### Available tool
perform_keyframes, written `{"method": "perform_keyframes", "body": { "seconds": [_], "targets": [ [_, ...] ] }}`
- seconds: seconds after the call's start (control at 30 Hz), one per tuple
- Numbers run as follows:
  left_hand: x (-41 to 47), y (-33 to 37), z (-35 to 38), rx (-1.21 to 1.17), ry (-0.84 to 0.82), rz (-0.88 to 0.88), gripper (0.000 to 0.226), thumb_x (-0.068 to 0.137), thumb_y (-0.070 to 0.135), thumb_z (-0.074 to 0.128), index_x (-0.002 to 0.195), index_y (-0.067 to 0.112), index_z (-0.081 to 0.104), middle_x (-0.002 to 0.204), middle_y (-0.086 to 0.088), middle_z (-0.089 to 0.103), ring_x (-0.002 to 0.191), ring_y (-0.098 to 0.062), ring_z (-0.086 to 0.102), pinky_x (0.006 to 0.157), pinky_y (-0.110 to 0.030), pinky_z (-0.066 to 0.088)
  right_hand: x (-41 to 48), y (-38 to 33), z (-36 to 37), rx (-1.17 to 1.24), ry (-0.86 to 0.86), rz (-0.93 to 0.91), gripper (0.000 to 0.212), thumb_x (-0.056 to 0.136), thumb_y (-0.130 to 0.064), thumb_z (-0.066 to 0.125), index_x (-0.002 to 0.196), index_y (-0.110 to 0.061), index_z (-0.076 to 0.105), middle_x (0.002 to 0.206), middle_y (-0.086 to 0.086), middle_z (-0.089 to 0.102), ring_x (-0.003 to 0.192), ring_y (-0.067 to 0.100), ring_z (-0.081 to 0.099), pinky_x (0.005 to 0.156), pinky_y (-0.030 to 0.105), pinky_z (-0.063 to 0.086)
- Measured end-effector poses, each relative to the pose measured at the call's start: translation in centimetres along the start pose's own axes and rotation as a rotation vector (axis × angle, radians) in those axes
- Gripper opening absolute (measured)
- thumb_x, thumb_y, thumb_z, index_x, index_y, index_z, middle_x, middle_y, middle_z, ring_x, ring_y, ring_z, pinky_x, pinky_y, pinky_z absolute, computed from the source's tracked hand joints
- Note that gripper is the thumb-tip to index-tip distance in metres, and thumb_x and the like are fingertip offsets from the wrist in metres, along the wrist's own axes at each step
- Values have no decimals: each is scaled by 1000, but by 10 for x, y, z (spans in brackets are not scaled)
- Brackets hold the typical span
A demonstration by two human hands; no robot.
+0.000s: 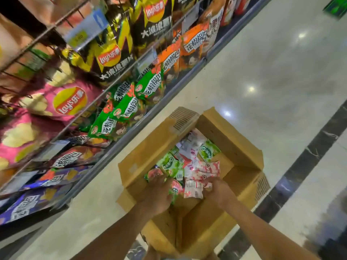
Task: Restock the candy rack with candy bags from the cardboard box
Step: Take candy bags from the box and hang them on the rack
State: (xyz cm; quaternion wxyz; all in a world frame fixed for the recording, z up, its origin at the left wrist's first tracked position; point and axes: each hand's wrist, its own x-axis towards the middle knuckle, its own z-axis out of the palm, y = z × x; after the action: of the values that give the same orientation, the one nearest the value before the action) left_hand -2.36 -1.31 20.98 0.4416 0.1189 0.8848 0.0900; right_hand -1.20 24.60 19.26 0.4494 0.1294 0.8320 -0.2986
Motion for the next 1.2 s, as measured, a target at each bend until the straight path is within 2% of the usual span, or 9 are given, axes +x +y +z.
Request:
{"method": "perform_keyframes", "body": {
  "seconds": [0.13, 0.23, 0.47, 0.67, 0.73, 0.8, 0.93, 1.07, 1.2],
  "targets": [
    [37, -15, 43, -35, -47, 8, 61, 105, 41, 50, 160, 28, 28, 170, -4, 24, 159, -28, 16, 127, -46, 27, 44, 27, 48, -20, -53, -11, 37, 89, -30, 70, 125, -28, 61, 128, -7, 61, 122, 20, 59, 101, 32, 51],
    [67, -26, 71, -32, -71, 1, 62, 104, 40, 53, 159, 27, 28, 169, -5, 25, 158, -28, 18, 125, -47, 30, 77, 41, 76, -67, -62, 6, 42, 95, -30, 68, 135, -24, 57, 134, -7, 55, 125, 18, 55, 96, 22, 44],
    [124, -56, 131, -73, -104, -49, 66, 103, 40, 54, 162, 31, 26, 171, -1, 21, 158, -26, 18, 125, -44, 29, 153, 69, 131, -181, -83, -28, 63, 102, -24, 55, 159, -24, 29, 167, 4, 23, 152, 27, 30, 121, 43, 35],
    [146, -62, 156, -111, -127, -48, 63, 104, 40, 50, 162, 30, 27, 171, 0, 19, 158, -25, 17, 124, -45, 31, 183, 84, 161, -437, -114, -20, 88, 97, -13, 60, 163, -29, 4, 170, 1, 14, 148, 30, 36, 107, 47, 49],
    [148, -60, 159, -109, -153, -23, 62, 105, 40, 50, 162, 29, 27, 171, 0, 20, 157, -26, 18, 124, -45, 30, 184, 88, 162, -553, -149, -17, 88, 96, -23, 66, 163, -27, 9, 169, 3, 17, 153, 30, 24, 116, 49, 39],
    [147, -59, 161, -110, -163, 1, 61, 104, 41, 51, 160, 29, 30, 167, 2, 28, 154, -25, 24, 122, -45, 32, 183, 90, 156, -592, -162, -6, 74, 94, -29, 68, 157, -28, 28, 163, 2, 30, 150, 28, 30, 116, 47, 38],
    [141, -53, 155, -179, -175, -13, 57, 102, 43, 52, 156, 29, 38, 160, 2, 40, 148, -24, 35, 118, -46, 38, 172, 90, 142, -602, -108, -7, 24, 98, -20, 59, 121, -25, 65, 125, -1, 63, 118, 20, 57, 99, 37, 51],
    [135, -42, 144, -285, -175, -56, 51, 104, 39, 53, 153, 27, 44, 155, 0, 46, 142, -25, 42, 115, -43, 40, 161, 97, 133, -422, -194, 28, 15, 101, -23, 52, 98, -26, 67, 106, -2, 69, 95, 17, 65, 80, 31, 53],
    [139, -38, 141, -321, -169, -53, 46, 104, 36, 54, 149, 28, 47, 152, 0, 50, 136, -26, 50, 109, -41, 45, 158, 99, 132, -326, -213, 46, 25, 101, -25, 54, 125, -29, 60, 121, -1, 66, 109, 19, 62, 79, 31, 45]
  ]
}}
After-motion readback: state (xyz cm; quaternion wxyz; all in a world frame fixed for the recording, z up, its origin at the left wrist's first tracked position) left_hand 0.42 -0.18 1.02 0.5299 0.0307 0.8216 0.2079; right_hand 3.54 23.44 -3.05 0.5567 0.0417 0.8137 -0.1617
